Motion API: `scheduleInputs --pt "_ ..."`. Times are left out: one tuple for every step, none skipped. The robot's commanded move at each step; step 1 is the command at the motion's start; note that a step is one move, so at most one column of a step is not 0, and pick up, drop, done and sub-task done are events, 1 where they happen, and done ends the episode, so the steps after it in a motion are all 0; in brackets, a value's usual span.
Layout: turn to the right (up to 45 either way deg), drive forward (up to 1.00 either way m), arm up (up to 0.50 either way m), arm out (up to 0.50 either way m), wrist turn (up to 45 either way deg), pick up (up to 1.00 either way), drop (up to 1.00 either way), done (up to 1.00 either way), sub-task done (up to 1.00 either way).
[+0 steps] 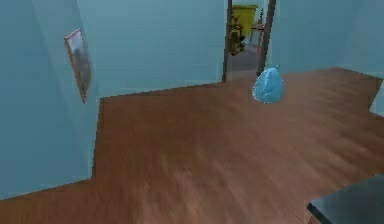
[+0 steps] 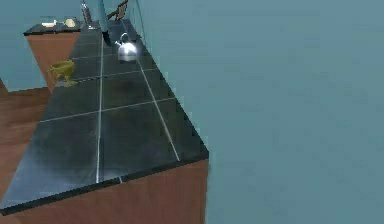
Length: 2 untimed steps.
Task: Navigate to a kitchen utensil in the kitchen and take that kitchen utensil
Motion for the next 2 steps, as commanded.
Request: scheduleInputs --pt "-30.0 0.0 0.0 0.0 0.0 0.0 0.0 0.0 0.0" --pt "0.0 0.2 0.0 0.0 0.0 0.0 0.0 0.0 0.0"
